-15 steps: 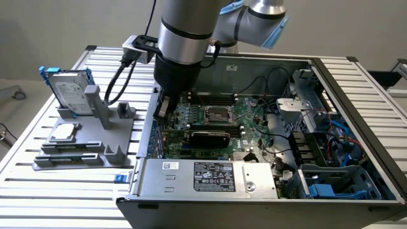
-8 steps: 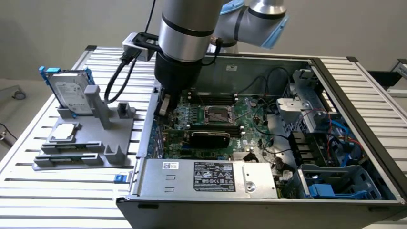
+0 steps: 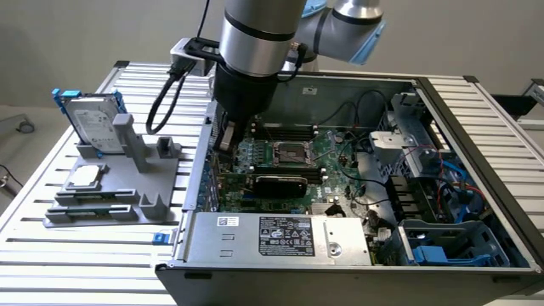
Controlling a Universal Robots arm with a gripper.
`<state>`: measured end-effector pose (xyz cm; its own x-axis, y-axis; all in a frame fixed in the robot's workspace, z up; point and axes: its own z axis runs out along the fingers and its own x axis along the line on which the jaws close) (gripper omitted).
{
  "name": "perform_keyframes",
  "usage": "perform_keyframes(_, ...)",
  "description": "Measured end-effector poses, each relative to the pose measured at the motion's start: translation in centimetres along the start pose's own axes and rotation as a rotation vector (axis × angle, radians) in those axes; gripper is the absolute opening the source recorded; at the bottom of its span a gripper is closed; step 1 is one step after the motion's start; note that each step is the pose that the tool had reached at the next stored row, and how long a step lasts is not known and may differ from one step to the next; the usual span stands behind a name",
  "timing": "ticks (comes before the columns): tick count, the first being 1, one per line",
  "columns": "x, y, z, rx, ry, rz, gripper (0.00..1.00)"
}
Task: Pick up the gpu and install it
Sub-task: 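Press down on the gpu until it lock into place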
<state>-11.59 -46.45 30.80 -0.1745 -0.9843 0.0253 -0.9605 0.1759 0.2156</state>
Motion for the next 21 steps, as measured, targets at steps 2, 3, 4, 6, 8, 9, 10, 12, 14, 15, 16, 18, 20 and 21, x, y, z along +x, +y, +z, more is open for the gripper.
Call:
perform_keyframes(2, 0.0, -0.20, -0.05, 0.0182, -0.0027, -0.002, 0.11)
perform_keyframes(3, -0.1, -0.28, -0.07, 0.0293, -0.0045, -0.003, 0.11)
perform_keyframes(4, -0.1, -0.36, -0.09, 0.0411, -0.0065, -0.005, 0.11)
perform_keyframes(6, -0.1, -0.51, -0.12, 0.0664, -0.0107, -0.008, 0.11)
perform_keyframes(8, -0.1, -0.66, -0.15, 0.0924, -0.0151, -0.011, 0.11)
perform_keyframes(9, -0.1, -0.73, -0.16, 0.1043, -0.0173, -0.013, 0.11)
perform_keyframes(10, -0.1, -0.80, -0.18, 0.1157, -0.0193, -0.014, 0.11)
perform_keyframes(12, -0.2, -0.96, -0.23, 0.1341, -0.0231, -0.017, 0.11)
perform_keyframes(14, -0.2, -1.15, -0.32, 0.1461, -0.0266, -0.020, 0.11)
perform_keyframes(15, -0.2, -1.26, -0.37, 0.1515, -0.0282, -0.021, 0.11)
perform_keyframes(16, -0.3, -1.38, -0.44, 0.1562, -0.0298, -0.023, 0.11)
perform_keyframes(18, -0.3, -1.65, -0.62, 0.1618, -0.0331, -0.025, 0.11)
perform_keyframes(20, -0.4, -2.00, -0.86, 0.1643, -0.0361, -0.028, 0.11)
perform_keyframes(21, -0.4, -2.15, -0.96, 0.1648, -0.0374, -0.029, 0.11)
